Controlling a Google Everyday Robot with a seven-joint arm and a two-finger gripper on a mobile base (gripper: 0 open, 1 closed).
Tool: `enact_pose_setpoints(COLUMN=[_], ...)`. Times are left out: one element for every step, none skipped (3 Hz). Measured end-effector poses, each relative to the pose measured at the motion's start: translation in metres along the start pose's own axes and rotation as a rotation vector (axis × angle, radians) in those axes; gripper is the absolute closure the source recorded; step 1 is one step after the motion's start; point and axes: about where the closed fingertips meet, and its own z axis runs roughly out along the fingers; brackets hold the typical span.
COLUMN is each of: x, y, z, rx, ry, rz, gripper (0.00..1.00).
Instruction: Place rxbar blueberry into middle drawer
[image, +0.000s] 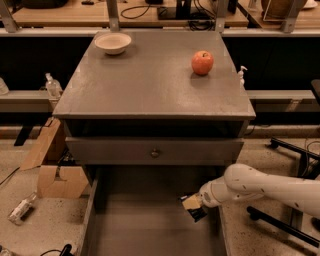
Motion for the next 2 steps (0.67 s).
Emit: enact_pose_setpoints(x=[0.0004, 0.0009], y=[0.001, 0.002], z=[0.0014, 0.0028], rx=[-0.003, -0.005], ry=[0.002, 0.004], rz=[-0.001, -0.001], gripper=[0.16, 0.0])
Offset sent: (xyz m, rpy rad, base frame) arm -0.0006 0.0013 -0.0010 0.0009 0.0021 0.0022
